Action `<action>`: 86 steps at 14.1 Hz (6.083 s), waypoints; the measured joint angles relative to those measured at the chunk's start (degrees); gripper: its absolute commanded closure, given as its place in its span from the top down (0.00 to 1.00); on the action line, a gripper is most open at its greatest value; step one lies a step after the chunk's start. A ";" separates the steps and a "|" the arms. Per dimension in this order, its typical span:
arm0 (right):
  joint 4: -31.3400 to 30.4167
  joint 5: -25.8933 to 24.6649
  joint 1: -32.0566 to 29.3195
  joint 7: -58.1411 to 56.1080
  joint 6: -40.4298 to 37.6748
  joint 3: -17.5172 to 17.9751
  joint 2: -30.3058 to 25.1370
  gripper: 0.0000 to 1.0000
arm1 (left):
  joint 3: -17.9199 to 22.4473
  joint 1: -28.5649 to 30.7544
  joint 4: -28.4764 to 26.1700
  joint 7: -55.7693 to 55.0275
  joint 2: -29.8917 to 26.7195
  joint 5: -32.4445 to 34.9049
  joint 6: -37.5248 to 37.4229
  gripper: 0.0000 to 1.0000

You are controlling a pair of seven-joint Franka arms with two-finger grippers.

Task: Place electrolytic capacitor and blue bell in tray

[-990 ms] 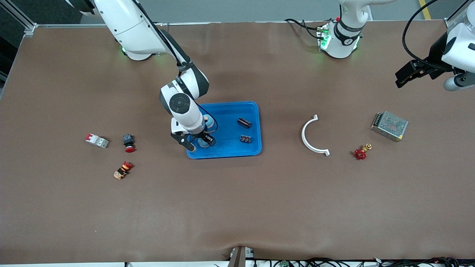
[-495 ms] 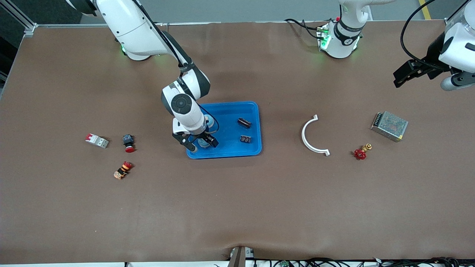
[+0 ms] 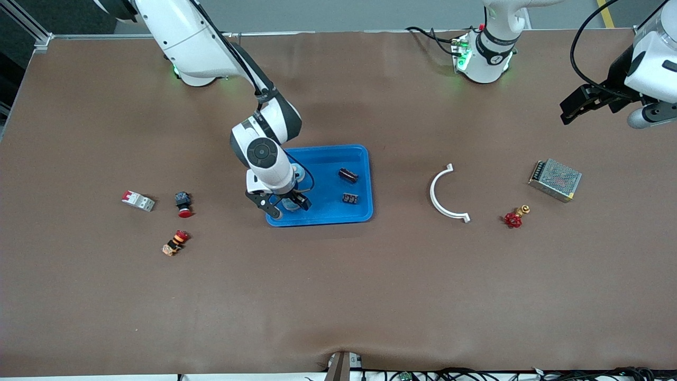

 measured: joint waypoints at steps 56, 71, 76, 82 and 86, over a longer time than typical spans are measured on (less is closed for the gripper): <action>-4.54 -3.85 -34.61 -62.63 -34.42 -3.44 -37.68 1.00 | -1.38 0.35 0.75 0.78 -0.03 -0.79 -0.26 1.00; -5.50 -3.84 -33.07 -62.65 -34.31 -5.49 -39.23 1.00 | -1.44 0.34 0.76 1.01 -0.03 -0.79 -2.15 1.00; 4.38 -3.03 -32.84 -62.64 -42.31 -5.49 -39.17 1.00 | -1.44 0.34 0.80 1.02 -0.05 -0.79 -2.30 1.00; 15.76 -1.63 -32.58 -62.11 -47.22 -5.46 -34.71 1.00 | -1.44 0.34 0.82 1.02 -0.05 -0.79 -2.34 1.00; 17.51 -1.44 -32.45 -61.93 -47.13 -5.44 -33.26 1.00 | -1.44 0.34 1.30 1.08 -0.05 -0.79 -2.34 1.00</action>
